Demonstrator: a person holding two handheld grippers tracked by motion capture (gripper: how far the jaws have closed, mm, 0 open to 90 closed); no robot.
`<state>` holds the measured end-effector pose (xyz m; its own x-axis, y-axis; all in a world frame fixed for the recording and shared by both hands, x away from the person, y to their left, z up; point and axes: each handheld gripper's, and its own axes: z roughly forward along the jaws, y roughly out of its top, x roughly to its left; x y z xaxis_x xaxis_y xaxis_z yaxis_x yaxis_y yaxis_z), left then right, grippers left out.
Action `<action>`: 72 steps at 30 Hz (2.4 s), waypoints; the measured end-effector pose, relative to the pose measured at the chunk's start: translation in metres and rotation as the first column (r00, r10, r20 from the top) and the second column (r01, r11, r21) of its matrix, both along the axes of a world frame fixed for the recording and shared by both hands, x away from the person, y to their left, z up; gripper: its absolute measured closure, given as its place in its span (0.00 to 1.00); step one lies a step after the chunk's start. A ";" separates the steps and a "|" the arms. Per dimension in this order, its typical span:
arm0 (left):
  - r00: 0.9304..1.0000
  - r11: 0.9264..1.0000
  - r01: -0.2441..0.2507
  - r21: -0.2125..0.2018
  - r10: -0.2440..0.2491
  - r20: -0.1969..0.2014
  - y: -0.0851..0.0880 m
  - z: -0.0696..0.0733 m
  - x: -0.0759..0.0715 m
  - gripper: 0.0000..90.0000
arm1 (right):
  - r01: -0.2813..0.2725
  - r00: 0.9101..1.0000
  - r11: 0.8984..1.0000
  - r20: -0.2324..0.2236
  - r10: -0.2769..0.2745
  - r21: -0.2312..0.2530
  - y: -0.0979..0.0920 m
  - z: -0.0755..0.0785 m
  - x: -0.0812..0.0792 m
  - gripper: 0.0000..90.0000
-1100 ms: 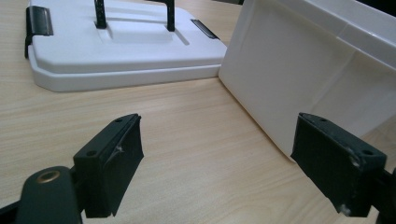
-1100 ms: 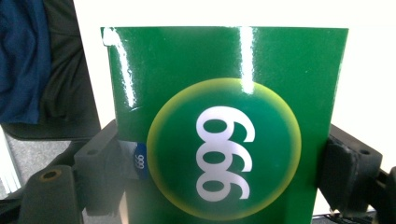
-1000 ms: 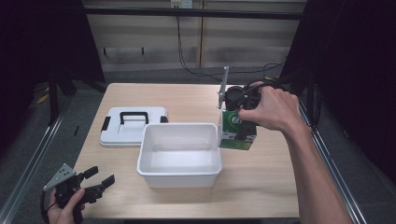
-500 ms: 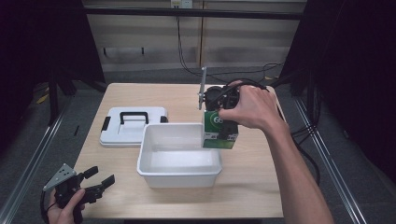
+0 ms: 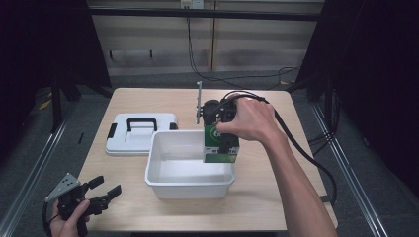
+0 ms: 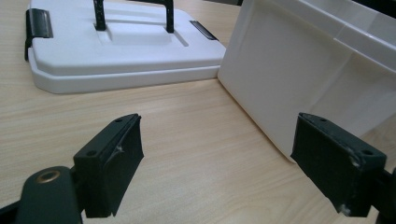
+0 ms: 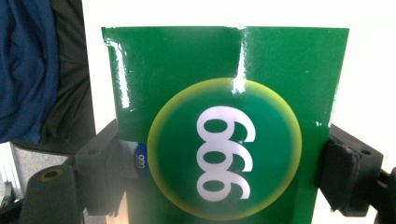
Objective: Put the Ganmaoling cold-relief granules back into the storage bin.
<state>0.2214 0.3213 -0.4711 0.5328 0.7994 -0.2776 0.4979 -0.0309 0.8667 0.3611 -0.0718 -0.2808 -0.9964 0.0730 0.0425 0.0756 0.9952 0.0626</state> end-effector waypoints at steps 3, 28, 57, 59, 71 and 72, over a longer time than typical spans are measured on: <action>1.000 1.000 0.001 0.003 -0.001 -0.002 0.000 0.000 0.000 0.18 | -0.005 1.000 1.000 0.008 0.005 -0.010 0.004 -0.005 0.002 0.18; 1.000 1.000 0.008 0.005 -0.008 0.004 0.000 0.001 -0.001 0.18 | -0.010 0.998 1.000 -0.059 0.009 -0.015 0.012 -0.060 0.011 0.18; 1.000 1.000 0.011 0.006 -0.011 0.004 0.001 0.001 0.000 0.18 | 0.003 0.998 1.000 -0.059 -0.003 0.002 0.011 -0.109 0.013 0.17; 1.000 1.000 0.010 0.006 -0.010 0.005 0.000 0.001 0.000 0.18 | -0.007 0.998 1.000 -0.058 0.007 -0.008 0.012 -0.113 0.012 0.17; 1.000 1.000 0.008 -0.001 -0.008 0.005 0.000 0.001 -0.001 0.18 | 0.005 0.999 0.999 -0.049 -0.007 -0.032 0.015 -0.128 0.012 0.17; 1.000 1.000 0.007 -0.003 -0.007 0.005 0.000 0.001 -0.001 0.18 | 0.014 0.999 1.000 -0.046 -0.015 -0.020 0.015 -0.130 0.012 0.17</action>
<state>0.2208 0.3215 -0.4699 0.5397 0.7948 -0.2775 0.4931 -0.0313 0.8694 0.3731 -0.0571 -0.4108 -0.9923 0.0888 0.0867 0.0925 0.9950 0.0388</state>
